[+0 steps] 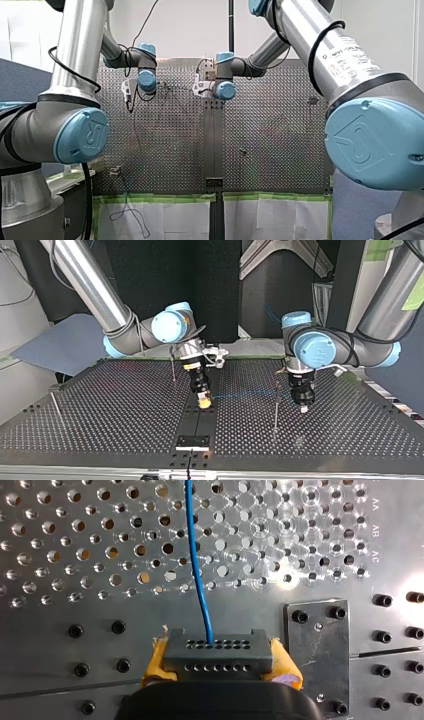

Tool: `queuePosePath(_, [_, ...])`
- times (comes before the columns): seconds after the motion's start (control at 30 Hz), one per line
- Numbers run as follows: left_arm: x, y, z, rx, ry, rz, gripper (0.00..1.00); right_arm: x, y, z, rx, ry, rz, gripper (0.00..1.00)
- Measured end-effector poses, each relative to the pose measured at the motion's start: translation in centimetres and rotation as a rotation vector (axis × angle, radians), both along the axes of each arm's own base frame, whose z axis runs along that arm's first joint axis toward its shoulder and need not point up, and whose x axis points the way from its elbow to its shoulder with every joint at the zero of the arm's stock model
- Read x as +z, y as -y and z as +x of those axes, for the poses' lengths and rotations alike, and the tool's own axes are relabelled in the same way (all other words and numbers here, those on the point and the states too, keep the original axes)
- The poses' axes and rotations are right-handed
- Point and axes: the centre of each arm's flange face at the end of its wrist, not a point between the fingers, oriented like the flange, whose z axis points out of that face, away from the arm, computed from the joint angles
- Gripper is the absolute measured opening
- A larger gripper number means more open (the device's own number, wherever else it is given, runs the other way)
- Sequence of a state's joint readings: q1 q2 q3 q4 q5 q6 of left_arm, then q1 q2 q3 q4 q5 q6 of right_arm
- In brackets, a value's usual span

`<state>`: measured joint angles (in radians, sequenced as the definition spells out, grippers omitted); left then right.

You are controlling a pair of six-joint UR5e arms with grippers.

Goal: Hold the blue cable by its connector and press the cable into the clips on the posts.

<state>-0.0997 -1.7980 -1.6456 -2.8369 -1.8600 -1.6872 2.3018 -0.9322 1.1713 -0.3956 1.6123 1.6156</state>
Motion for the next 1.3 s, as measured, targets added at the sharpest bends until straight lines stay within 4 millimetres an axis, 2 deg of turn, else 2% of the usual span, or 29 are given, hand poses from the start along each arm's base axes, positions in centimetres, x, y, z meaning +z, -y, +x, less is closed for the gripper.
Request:
queuePosePath(0.03, [0.0, 0.0, 0.0, -0.003, 0.0, 0.0, 0.0, 0.0, 0.0, 0.0, 0.0, 0.0, 0.0, 0.0])
queuePosePath(0.07, [0.0, 0.1, 0.0, -0.006, -0.001, 0.0, 0.04, 0.0, 0.0, 0.0, 0.0, -0.001, 0.001, 0.0])
queuePosePath(0.1, [0.0, 0.2, 0.0, -0.008, -0.001, 0.0, 0.18, 0.0, 0.0, 0.0, -0.001, -0.001, 0.001, 0.0])
queuePosePath(0.13, [0.0, 0.3, -0.1, -0.01, -0.002, 0.0, 0.18, 0.0, 0.0, 0.0, -0.001, -0.001, 0.001, 0.0])
queuePosePath(0.17, [0.0, 0.4, -0.1, -0.013, -0.002, 0.001, 0.32, 0.0, 0.0, 0.0, -0.001, -0.002, 0.002, 0.0])
queuePosePath(0.2, [0.0, 0.5, -0.1, -0.015, -0.002, 0.001, 0.5, 0.0, 0.0, 0.0, -0.001, -0.002, 0.002, 0.0])
queuePosePath(0.23, [0.0, 0.5, -0.1, -0.017, -0.003, 0.001, 0.5, 0.0, 0.0, 0.0, 0.0, -0.002, 0.003, 0.0])
queuePosePath(0.27, [-0.1, 0.6, -0.2, -0.018, -0.005, 0.001, 0.59, 0.0, 0.0, 0.0, -0.001, -0.003, 0.003, 0.0])
queuePosePath(0.33, [-0.1, 0.7, -0.3, -0.019, -0.011, 0.001, 0.59, -0.1, 0.0, -0.1, -0.001, -0.003, 0.004, 0.0])
queuePosePath(0.4, [-0.2, 0.7, -0.3, -0.019, -0.019, 0.0, 0.69, -0.1, 0.0, -0.1, 0.0, -0.004, 0.005, 0.0])
queuePosePath(0.43, [-0.2, 0.6, -0.3, -0.02, -0.02, -0.001, 0.69, -0.1, 0.0, -0.1, 0.0, -0.004, 0.005, 0.0])
queuePosePath(0.47, [-0.2, 0.6, -0.3, -0.023, -0.021, -0.002, 0.78, -0.1, 0.0, -0.1, 0.0, -0.005, 0.005, 0.0])
queuePosePath(0.5, [-0.2, 0.6, -0.3, -0.026, -0.022, -0.002, 0.93, -0.1, 0.0, -0.1, 0.0, -0.005, 0.005, 0.0])
queuePosePath(0.53, [-0.2, 0.6, -0.3, -0.029, -0.022, -0.002, 0.93, -0.1, 0.0, -0.1, 0.0, -0.005, 0.006, 0.0])
queuePosePath(0.57, [-0.3, 0.6, -0.3, -0.031, -0.024, -0.002, 1.0, -0.1, 0.0, -0.1, 0.0, -0.005, 0.006, 0.0])
queuePosePath(1.1, [-1.0, 0.0, -2.1, 0.011, -0.153, -0.008, 1.0, -0.1, 0.0, -0.1, -0.001, -0.006, 0.007, 0.0])
queuePosePath(1.3, [-0.6, 1.0, -2.9, -0.052, -0.179, -0.067, 1.0, -0.1, 0.0, -0.1, 0.0, -0.006, 0.007, 0.0])
